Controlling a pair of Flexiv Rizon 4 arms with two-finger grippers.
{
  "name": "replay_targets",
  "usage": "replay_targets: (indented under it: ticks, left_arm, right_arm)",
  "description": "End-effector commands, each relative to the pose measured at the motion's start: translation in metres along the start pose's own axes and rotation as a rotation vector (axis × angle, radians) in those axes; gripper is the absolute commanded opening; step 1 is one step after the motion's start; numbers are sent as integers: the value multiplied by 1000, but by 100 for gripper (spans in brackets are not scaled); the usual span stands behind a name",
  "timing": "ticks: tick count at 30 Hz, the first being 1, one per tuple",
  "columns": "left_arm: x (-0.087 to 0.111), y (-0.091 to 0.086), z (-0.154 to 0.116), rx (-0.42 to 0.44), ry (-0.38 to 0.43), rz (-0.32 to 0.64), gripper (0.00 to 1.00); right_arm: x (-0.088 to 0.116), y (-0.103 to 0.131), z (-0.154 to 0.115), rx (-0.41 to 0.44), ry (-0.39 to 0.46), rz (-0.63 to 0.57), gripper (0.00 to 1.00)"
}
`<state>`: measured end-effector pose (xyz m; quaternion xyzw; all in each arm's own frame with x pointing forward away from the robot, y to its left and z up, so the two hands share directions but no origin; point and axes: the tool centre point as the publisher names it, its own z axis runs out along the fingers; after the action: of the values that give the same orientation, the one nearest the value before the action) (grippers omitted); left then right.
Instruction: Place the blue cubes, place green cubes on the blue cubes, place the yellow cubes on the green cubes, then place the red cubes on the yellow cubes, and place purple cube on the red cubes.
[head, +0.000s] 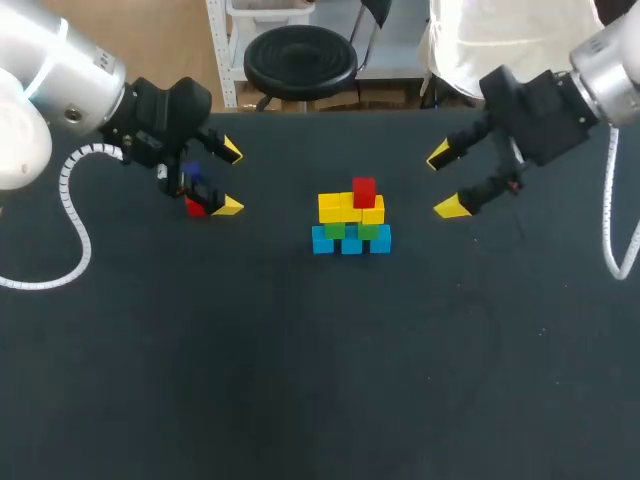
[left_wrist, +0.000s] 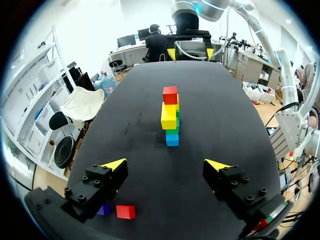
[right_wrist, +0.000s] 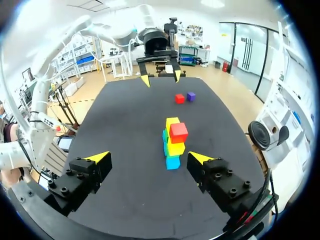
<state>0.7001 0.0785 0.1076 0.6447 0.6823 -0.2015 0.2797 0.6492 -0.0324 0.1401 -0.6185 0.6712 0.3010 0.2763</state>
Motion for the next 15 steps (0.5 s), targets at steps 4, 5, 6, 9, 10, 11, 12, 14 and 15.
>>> replay_targets:
  ticks: [4,5,6,9,10,11,12,14,15]
  left_arm:
    - [0,0,0,-1,1,1,100]
    - [0,0,0,-1,1,1,100]
    - [0,0,0,-1,1,1,100]
    - [0,0,0,-1,1,1,100]
    - [1,3,-3,-8,-27,0,100]
    - [4,5,-5,-23,-32,7,100]
    - [9,9,-6,-41,-19,9,100]
    - [24,17,-7,-54,-2,-22,100]
    - [32,22,-7,-54,22,-35,100]
  right_arm:
    - [-1,4,-2,8,5,1,100]
    - [-1,4,-2,8,5,1,100]
    - [-1,4,-2,8,5,1,100]
    - [-1,4,-2,8,5,1,100]
    - [-1,4,-2,8,5,1,100]
    - [-1,4,-2,8,5,1,100]
    - [-1,4,-2,8,5,1,100]
    - [-1,4,-2,8,5,1,100]
    - [-1,4,-2,8,5,1,100]
